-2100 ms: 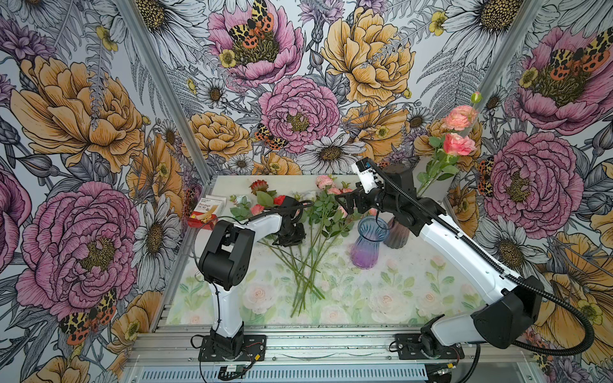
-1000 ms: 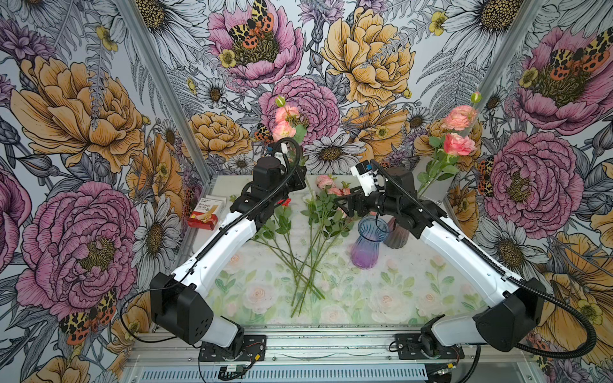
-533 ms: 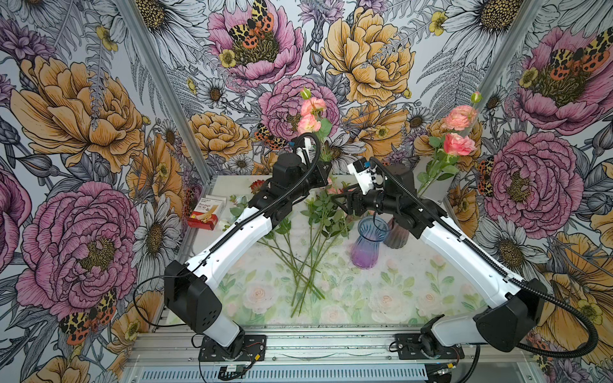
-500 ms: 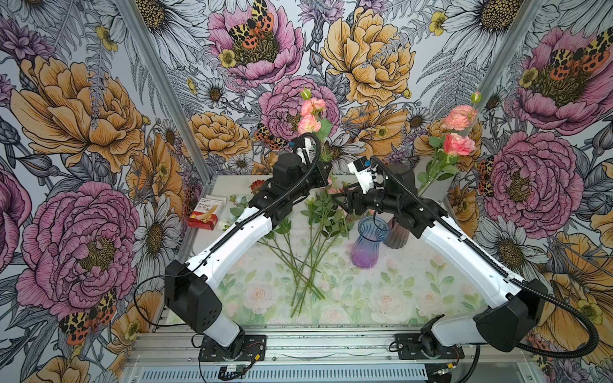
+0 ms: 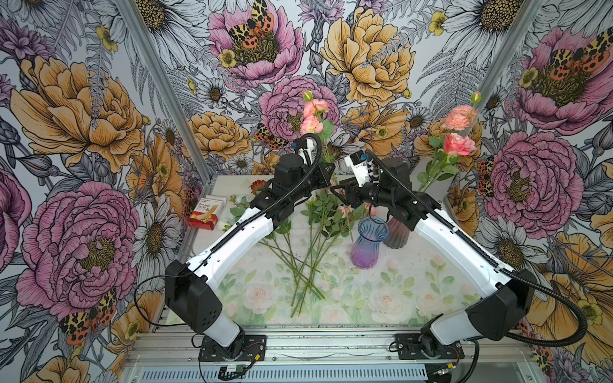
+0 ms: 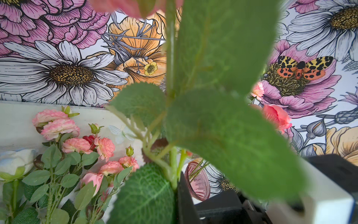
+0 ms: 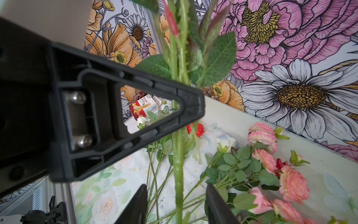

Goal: Place the pink flowers into the vase
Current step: Pick up the flower at the center of the board.

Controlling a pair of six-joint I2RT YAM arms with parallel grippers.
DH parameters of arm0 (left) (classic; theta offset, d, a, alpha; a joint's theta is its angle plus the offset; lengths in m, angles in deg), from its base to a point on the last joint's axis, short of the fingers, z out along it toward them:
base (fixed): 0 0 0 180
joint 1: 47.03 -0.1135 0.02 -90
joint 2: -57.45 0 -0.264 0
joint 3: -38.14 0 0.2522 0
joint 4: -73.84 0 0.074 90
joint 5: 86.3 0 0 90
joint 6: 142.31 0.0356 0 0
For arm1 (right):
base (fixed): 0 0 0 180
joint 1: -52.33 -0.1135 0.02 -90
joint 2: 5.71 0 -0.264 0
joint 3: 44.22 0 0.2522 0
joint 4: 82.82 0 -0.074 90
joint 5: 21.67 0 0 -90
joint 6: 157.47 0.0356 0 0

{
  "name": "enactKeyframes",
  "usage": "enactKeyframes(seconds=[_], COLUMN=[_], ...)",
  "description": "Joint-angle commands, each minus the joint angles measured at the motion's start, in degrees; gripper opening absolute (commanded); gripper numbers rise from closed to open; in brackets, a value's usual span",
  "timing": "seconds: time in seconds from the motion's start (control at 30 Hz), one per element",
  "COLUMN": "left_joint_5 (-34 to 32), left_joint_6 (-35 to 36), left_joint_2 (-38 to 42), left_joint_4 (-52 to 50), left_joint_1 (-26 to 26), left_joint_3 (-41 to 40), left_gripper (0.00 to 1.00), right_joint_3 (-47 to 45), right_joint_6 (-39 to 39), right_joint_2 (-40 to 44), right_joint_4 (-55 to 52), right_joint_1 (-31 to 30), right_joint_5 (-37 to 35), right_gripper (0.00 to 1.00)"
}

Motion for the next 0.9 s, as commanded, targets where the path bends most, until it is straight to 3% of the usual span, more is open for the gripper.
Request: enactKeyframes(seconds=[0.0, 0.1, 0.2, 0.23, 0.33, 0.6, 0.7, 0.77, 0.87], left_joint_5=[1.6, 2.0, 1.6, 1.2, 1.1, 1.4, 1.7, 1.4, 1.1], left_joint_6=[-0.8, -1.0, -0.6, -0.4, -0.1, -0.8, -0.4, -0.2, 0.9], left_joint_2=[1.7, 1.8, 1.8, 1.8, 2.4, 5.7, 7.5, 9.1, 10.9], left_joint_4=[2.1, 2.3, 1.8, 1.4, 0.9, -0.1, -1.1, -1.5, -2.5], left_joint_1=[0.5, 0.6, 0.7, 0.6, 0.0, -3.5, -5.2, -6.0, -6.6], left_joint_3=[-0.3, -0.6, -0.7, -0.6, -0.9, -0.8, -0.9, -1.8, -3.6], left_gripper=[0.0, 0.0, 0.0, 0.06, 0.34, 0.54, 0.76, 0.98, 0.99], right_joint_3=[2.5, 3.2, 3.5, 3.5, 3.1, 1.7, 1.8, 2.3, 3.2], right_joint_6=[0.2, 0.3, 0.6, 0.7, 0.8, 1.9, 1.9, 1.8, 1.7], right_joint_2=[-0.7, -1.2, -1.3, -1.1, -0.5, 0.4, 1.3, 2.2, 4.1], right_joint_4=[1.3, 1.4, 1.3, 1.4, 1.4, 1.3, 1.4, 1.3, 1.3], right_joint_1=[0.0, 0.1, 0.1, 0.0, 0.1, 2.2, 2.9, 3.6, 5.6], right_joint_5=[-1.1, -1.7, -1.7, -1.8, -2.8, -3.7, -4.3, -4.9, -5.4], right_gripper=[0.41, 0.29, 0.06, 0.0, 0.0, 0.0, 0.0, 0.0, 0.0])
